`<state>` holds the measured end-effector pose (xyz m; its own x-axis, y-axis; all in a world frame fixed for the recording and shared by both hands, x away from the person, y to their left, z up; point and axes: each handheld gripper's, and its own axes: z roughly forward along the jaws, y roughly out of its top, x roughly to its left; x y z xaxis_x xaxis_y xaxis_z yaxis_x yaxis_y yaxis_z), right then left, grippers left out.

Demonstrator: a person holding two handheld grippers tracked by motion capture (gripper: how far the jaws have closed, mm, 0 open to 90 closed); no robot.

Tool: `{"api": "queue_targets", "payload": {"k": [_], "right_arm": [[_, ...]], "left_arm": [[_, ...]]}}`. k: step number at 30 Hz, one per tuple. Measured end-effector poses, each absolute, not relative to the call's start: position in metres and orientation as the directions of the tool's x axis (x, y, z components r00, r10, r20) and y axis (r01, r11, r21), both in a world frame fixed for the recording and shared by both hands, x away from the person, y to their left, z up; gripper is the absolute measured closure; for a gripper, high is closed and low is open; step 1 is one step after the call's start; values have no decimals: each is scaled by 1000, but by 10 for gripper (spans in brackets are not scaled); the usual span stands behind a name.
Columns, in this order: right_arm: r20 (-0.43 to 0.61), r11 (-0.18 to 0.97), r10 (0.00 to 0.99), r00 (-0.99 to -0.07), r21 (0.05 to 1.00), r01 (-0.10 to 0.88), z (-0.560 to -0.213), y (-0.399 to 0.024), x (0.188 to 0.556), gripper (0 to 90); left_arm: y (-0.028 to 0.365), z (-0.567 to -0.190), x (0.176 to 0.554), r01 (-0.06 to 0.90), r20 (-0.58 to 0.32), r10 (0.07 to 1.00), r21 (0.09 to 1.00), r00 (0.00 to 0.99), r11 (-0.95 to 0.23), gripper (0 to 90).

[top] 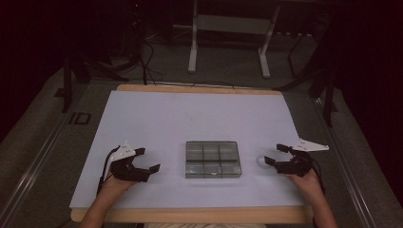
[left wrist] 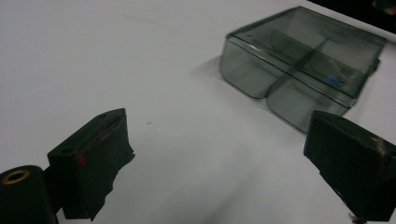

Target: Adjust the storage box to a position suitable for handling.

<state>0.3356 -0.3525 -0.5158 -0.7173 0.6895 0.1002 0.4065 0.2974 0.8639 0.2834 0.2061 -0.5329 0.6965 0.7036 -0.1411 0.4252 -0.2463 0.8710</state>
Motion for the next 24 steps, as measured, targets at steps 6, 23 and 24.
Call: {"api": "queue_targets", "payload": {"k": [6,23,24], "right_arm": [[111,340,618,-778,855,392,-520,-338,336,248],[32,509,436,-899,816,275,-529,-308,332,724],[31,514,433,-901,813,275,-530,-307,332,754]], "left_arm": [[191,-533,284,433,-128,659,841,741,-323,115],[163,-538,288,400,-114,530,790,841,-464,445],[161,-538,288,397,-115,524,791,844,-466,480]]}}
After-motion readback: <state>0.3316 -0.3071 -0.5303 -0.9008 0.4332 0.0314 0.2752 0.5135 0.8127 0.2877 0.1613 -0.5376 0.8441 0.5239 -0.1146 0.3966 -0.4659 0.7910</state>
